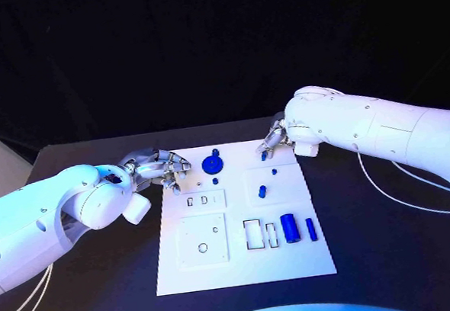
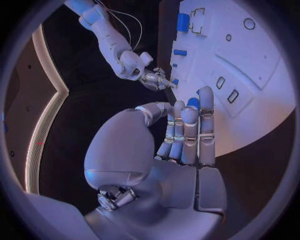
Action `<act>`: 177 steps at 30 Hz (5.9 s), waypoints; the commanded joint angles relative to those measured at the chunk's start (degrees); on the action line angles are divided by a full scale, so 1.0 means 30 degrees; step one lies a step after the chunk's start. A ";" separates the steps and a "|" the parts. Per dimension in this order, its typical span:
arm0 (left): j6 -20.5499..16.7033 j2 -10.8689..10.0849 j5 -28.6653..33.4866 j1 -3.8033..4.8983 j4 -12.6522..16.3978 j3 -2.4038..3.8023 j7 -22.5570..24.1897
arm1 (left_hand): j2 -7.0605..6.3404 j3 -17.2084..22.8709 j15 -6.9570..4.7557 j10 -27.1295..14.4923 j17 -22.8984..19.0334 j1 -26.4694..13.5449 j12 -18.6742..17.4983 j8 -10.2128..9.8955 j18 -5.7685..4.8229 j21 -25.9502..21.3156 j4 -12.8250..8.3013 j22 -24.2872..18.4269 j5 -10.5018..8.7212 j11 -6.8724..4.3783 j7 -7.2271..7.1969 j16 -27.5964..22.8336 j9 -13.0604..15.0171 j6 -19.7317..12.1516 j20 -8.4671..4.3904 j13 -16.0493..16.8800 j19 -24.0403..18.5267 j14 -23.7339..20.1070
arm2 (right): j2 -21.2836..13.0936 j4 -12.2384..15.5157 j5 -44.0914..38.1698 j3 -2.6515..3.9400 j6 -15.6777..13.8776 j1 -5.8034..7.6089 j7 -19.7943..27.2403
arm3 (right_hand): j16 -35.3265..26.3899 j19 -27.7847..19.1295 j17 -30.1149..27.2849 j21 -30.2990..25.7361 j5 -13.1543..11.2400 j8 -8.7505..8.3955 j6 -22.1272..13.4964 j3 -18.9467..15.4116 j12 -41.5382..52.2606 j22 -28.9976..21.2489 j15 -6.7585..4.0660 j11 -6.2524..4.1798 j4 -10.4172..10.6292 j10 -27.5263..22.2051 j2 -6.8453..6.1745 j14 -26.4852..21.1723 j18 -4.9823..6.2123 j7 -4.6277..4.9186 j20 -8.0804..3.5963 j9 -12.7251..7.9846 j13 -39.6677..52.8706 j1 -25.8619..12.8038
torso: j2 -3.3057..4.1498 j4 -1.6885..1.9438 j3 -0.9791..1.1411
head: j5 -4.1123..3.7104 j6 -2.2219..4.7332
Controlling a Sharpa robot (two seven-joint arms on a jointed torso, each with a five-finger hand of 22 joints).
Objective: Assemble the parts on the task board
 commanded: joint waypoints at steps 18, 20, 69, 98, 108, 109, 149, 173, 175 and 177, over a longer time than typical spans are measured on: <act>0.0402 0.0042 -0.0045 0.0007 0.0038 0.0018 0.0068 | 0.0029 -0.0101 0.0025 -0.0131 -0.0068 0.0223 -0.0074 -0.0085 0.0273 -0.0121 0.0023 -0.0028 0.0046 0.0041 0.0057 -0.0111 -0.0036 -0.0062 0.0077 -0.0048 0.0082 -0.0143 | 0.0086 0.0100 -0.0793 -0.0101 -0.1553 -0.0205 0.0305 | 0.0079 0.0544 0.5021 0.0039 0.0862 -0.0034 -0.0537 0.1391 0.0120 0.2103 -0.0142 -0.0125 -0.1557 0.2032 -0.0184 0.2025 -0.0230 0.0002 -0.0147 0.0940 0.5031 0.1829 | -0.0026 -0.0020 -0.0018 | 0.0034 -0.0083; 0.0406 0.0037 -0.0045 0.0007 0.0036 0.0018 0.0066 | 0.0029 -0.0101 0.0025 -0.0131 -0.0068 0.0223 -0.0074 -0.0085 0.0273 -0.0121 0.0023 -0.0028 0.0046 0.0041 0.0057 -0.0111 -0.0036 -0.0062 0.0077 -0.0048 0.0082 -0.0143 | 0.0050 0.0146 -0.0858 -0.0102 -0.1645 -0.0206 0.0379 | 0.0079 0.0543 0.5021 0.0032 0.0949 -0.0026 -0.0555 0.1582 0.0120 0.2109 -0.0153 -0.0137 -0.1782 0.2032 -0.0193 0.2025 -0.0230 -0.0012 -0.0154 0.1039 0.5031 0.2058 | -0.0031 -0.0028 -0.0024 | 0.0033 -0.0092; 0.0344 -0.0159 -0.0045 -0.0258 0.0029 0.0016 0.0399 | 0.0119 -0.0062 0.0023 -0.0164 -0.0101 0.0436 -0.0048 -0.0033 0.0279 -0.0127 -0.0049 -0.0036 0.0078 0.0039 0.0058 -0.0096 -0.0080 -0.0066 0.0076 -0.0106 0.0096 -0.0156 | -0.5882 1.3013 -0.8676 -0.0120 -2.1120 -0.4455 1.0341 | 0.0079 0.0989 0.5021 0.0785 0.0826 0.0163 -0.0013 0.3654 0.0120 0.3021 -0.0329 -0.0344 -0.4659 0.2032 -0.0501 0.2025 -0.0450 -0.0232 -0.0318 0.1926 0.5031 0.3732 | -0.0356 -0.0379 0.0039 | 0.0865 -0.0023; 0.0224 -0.0183 -0.0041 -0.0288 0.0132 0.0017 0.0452 | 0.0142 -0.0050 0.0022 -0.0174 -0.0122 0.0499 -0.0037 -0.0015 0.0279 -0.0123 -0.0075 -0.0035 0.0079 0.0041 0.0061 -0.0096 -0.0094 -0.0066 0.0075 -0.0123 0.0102 -0.0162 | -0.2692 1.1660 -1.4075 -0.0124 -1.9961 -0.6241 0.5972 | 0.0079 0.0949 0.5021 0.0702 0.0451 0.0075 0.0264 0.3631 0.0120 0.2955 -0.0395 -0.0417 -0.4763 0.2032 -0.0626 0.2025 -0.0425 -0.0312 -0.0373 0.1741 0.5031 0.3584 | -0.0315 -0.0347 0.0006 | 0.1356 -0.0518; -0.0023 -0.0236 -0.0058 -0.0286 0.0153 0.0018 0.0480 | 0.0142 -0.0050 0.0022 -0.0183 -0.0136 0.0562 -0.0020 0.0006 0.0279 -0.0117 -0.0110 -0.0032 0.0077 0.0044 0.0066 -0.0088 -0.0111 -0.0065 0.0073 -0.0142 0.0106 -0.0165 | -0.2052 1.1013 -1.4788 -0.0151 -1.8400 -0.6258 0.5097 | 0.0079 0.0960 0.5021 0.0724 0.0132 -0.0022 0.0325 0.3662 0.0120 0.2988 -0.0411 -0.0429 -0.4787 0.2032 -0.0615 0.2025 -0.0432 -0.0322 -0.0393 0.1618 0.5031 0.3518 | -0.0318 -0.0380 0.0021 | 0.1452 -0.0614; -0.0056 -0.0237 -0.0060 -0.0286 0.0156 0.0018 0.0492 | 0.0142 -0.0050 0.0022 -0.0183 -0.0136 0.0562 -0.0020 0.0006 0.0279 -0.0117 -0.0110 -0.0032 0.0077 0.0044 0.0066 -0.0088 -0.0111 -0.0065 0.0073 -0.0142 0.0106 -0.0165 | -0.1996 1.0985 -1.4853 -0.0153 -1.8305 -0.6259 0.5030 | 0.0079 0.0964 0.5021 0.0730 0.0092 -0.0035 0.0331 0.3662 0.0120 0.2995 -0.0411 -0.0428 -0.4787 0.2032 -0.0619 0.2025 -0.0434 -0.0321 -0.0394 0.1602 0.5031 0.3504 | -0.0320 -0.0383 0.0026 | 0.1455 -0.0619; -0.0165 -0.0256 -0.0076 -0.0284 0.0176 0.0019 0.0458 | 0.0152 -0.0044 0.0026 -0.0194 -0.0170 0.0640 0.0010 0.0035 0.0276 -0.0101 -0.0146 -0.0022 0.0083 0.0054 0.0079 -0.0081 -0.0144 -0.0064 0.0071 -0.0175 0.0105 -0.0179 | -0.1197 1.0174 -1.2857 -0.0166 -1.8259 -0.6263 0.6527 | 0.0079 0.0799 0.5021 0.0408 -0.2084 -0.0872 0.0324 0.3803 0.0120 0.2784 -0.0264 -0.0254 -0.4048 0.2032 -0.0096 0.2025 -0.0360 -0.0125 -0.0275 0.0659 0.5031 0.2624 | -0.0318 -0.0391 0.0037 | 0.1692 -0.0720; -0.0128 -0.0223 -0.0089 -0.0284 0.0177 0.0019 0.0385 | 0.0161 -0.0046 0.0028 -0.0192 -0.0182 0.0634 0.0015 0.0039 0.0275 -0.0100 -0.0133 -0.0021 0.0083 0.0058 0.0082 -0.0084 -0.0149 -0.0064 0.0072 -0.0180 0.0104 -0.0185 | -0.0887 0.9555 -1.2958 -0.0211 -1.8005 -0.6327 0.6750 | 0.0079 0.0809 0.5021 0.0401 -0.2778 -0.1124 0.0309 0.4028 0.0120 0.2835 -0.0228 -0.0218 -0.4013 0.2032 -0.0021 0.2025 -0.0364 -0.0082 -0.0235 0.0303 0.5031 0.2942 | -0.0295 -0.0390 0.0028 | 0.1752 -0.0852; -0.0136 -0.0222 -0.0098 -0.0284 0.0173 0.0019 0.0385 | 0.0161 -0.0046 0.0028 -0.0192 -0.0182 0.0634 0.0015 0.0039 0.0275 -0.0100 -0.0133 -0.0021 0.0083 0.0058 0.0082 -0.0084 -0.0149 -0.0064 0.0072 -0.0180 0.0104 -0.0185 | -0.0876 0.9537 -1.3034 -0.0223 -1.7741 -0.6331 0.6671 | 0.0079 0.0806 0.5021 0.0395 -0.2782 -0.1127 0.0311 0.4029 0.0120 0.2830 -0.0227 -0.0217 -0.4030 0.2032 -0.0035 0.2025 -0.0362 -0.0079 -0.0235 0.0298 0.5031 0.2960 | -0.0305 -0.0383 0.0033 | 0.1757 -0.0875; -0.0136 -0.0222 -0.0108 -0.0284 0.0172 0.0019 0.0383 | 0.0177 -0.0052 0.0037 -0.0196 -0.0215 0.0631 0.0029 0.0048 0.0272 -0.0098 -0.0108 -0.0018 0.0085 0.0064 0.0087 -0.0089 -0.0169 -0.0070 0.0078 -0.0198 0.0098 -0.0200 | -0.0876 0.9530 -1.3158 -0.0234 -1.7430 -0.6333 0.6545 | 0.0079 0.0779 0.5021 0.0343 -0.2806 -0.1135 0.0318 0.4030 0.0120 0.2786 -0.0223 -0.0211 -0.4090 0.2032 -0.0081 0.2025 -0.0348 -0.0074 -0.0232 0.0280 0.5031 0.3021 | -0.0322 -0.0381 0.0033 | 0.1761 -0.0907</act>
